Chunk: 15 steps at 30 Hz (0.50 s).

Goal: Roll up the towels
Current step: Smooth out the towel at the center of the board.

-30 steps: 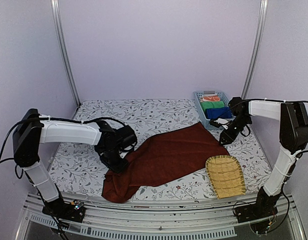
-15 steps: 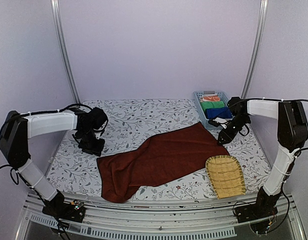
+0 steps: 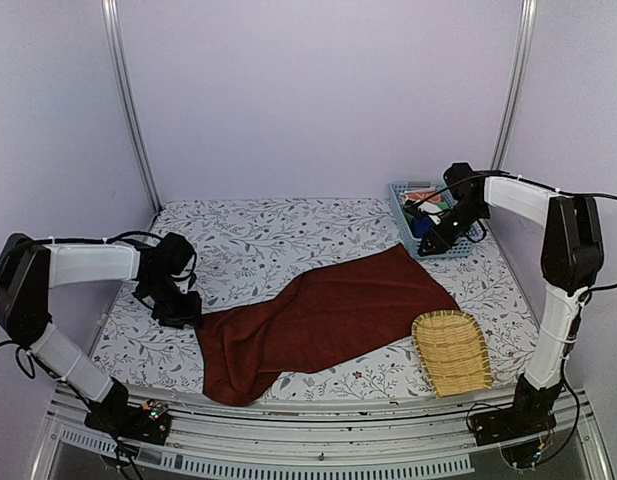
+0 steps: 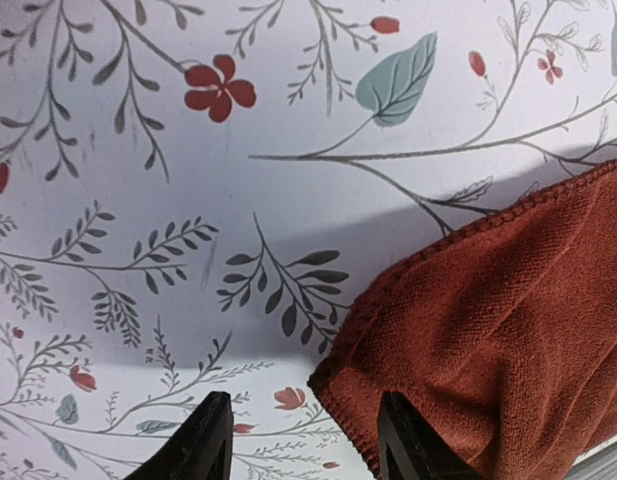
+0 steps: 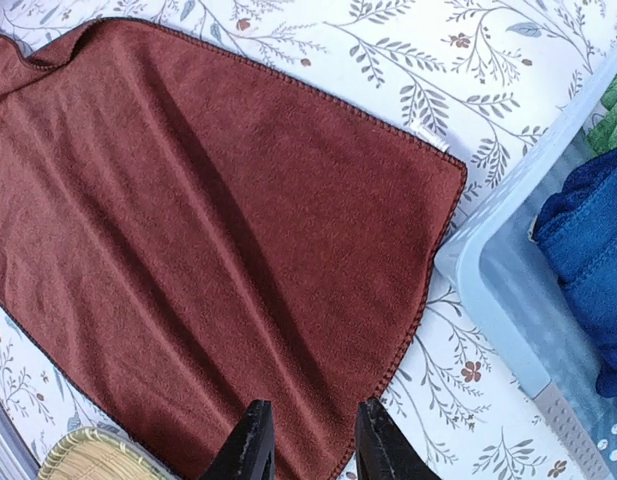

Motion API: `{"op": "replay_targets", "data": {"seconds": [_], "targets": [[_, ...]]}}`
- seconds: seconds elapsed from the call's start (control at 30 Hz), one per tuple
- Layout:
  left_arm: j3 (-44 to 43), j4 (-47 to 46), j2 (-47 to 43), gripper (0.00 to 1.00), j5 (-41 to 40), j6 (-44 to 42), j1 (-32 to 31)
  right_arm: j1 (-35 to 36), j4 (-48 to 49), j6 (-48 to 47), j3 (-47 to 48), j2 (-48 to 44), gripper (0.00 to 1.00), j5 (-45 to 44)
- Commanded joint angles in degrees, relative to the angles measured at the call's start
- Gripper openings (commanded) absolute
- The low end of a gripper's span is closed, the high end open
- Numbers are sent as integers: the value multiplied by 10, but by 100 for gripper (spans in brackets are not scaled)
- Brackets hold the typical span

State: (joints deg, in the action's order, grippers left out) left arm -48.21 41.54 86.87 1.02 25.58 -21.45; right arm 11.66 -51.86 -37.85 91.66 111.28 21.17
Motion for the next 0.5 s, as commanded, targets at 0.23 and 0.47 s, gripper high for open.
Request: {"op": "replay_targets", "data": {"seconds": [0.23,0.47], "targets": [[54,-157,2,45,81,-8,41,20,-45,57,211,127,36,6],[47,-165,10,7,67,-24,45,31,-61,73,313,227,38,-47]]}}
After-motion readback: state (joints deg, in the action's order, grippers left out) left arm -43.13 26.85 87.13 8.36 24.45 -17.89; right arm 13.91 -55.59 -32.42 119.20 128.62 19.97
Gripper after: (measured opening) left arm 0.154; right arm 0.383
